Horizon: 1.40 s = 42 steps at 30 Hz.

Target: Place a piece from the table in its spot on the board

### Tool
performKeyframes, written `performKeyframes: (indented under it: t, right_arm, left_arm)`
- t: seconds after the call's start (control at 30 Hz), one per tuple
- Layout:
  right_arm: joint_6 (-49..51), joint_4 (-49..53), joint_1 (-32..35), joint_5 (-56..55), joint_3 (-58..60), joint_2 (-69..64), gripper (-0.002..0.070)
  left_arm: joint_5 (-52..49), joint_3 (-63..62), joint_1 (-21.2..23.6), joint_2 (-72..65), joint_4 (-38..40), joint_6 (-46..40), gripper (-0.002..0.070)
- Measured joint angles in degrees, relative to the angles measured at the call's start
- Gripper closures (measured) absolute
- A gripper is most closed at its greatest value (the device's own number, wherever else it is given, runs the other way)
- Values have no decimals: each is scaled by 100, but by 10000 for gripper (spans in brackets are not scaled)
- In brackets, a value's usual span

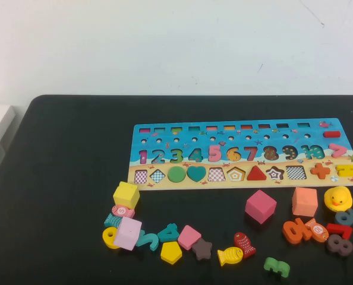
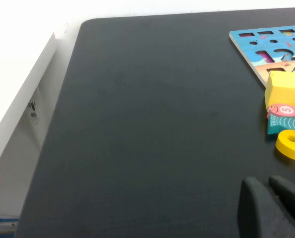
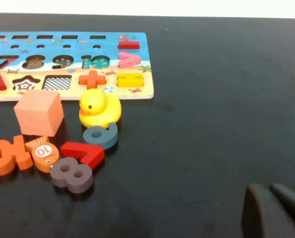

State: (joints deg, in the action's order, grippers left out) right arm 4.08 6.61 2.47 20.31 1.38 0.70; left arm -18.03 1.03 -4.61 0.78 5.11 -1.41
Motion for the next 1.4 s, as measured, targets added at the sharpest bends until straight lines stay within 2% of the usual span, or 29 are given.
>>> performKeyframes:
  t: [1.4]
  right_arm:
    - [0, 0, 0, 0, 0, 0, 658]
  left_arm:
    - [0, 0, 0, 0, 139, 3, 678]
